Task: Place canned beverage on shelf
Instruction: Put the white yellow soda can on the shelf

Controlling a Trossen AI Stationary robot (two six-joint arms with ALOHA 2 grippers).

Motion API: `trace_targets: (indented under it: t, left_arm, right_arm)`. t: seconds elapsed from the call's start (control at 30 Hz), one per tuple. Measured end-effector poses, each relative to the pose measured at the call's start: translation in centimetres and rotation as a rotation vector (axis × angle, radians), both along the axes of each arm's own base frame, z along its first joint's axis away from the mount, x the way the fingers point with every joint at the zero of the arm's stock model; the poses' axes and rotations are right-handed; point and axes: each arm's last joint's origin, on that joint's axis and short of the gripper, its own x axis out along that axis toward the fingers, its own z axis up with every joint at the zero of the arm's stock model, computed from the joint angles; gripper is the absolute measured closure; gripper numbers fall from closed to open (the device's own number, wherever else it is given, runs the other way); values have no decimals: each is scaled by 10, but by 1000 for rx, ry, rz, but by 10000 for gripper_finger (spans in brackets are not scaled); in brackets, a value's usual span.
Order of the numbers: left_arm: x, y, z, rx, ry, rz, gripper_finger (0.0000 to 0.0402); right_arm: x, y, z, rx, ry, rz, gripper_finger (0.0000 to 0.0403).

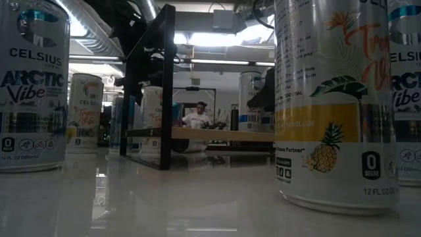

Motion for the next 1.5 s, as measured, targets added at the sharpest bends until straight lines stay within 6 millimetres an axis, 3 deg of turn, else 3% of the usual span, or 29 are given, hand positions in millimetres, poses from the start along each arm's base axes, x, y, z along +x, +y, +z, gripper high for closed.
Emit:
trace_targets:
  t: [0.4, 0.53, 0.83, 1.17, 1.3, 1.5]
  left_arm:
    - [0, 0, 0, 3, -6, 3, 164]
    - [-2, 0, 6, 26, 0, 14, 171]
    - [-5, 1, 72, 148, 4, 5, 169]
    - [3, -10, 147, 295, -115, -130, 167]
    - [9, -20, 162, 301, -175, -221, 167]
    - [24, -43, 163, 242, -229, -449, 167]
  right_arm:
    - [0, 0, 0, 0, 0, 0, 27]
    - [0, 0, 0, 0, 0, 0, 27]
    - [0, 0, 0, 0, -3, 0, 27]
    - [0, 0, 0, 0, -3, 0, 27]
    - [0, 0, 0, 0, -3, 1, 27]
    - [0, 0, 0, 0, -3, 0, 27]
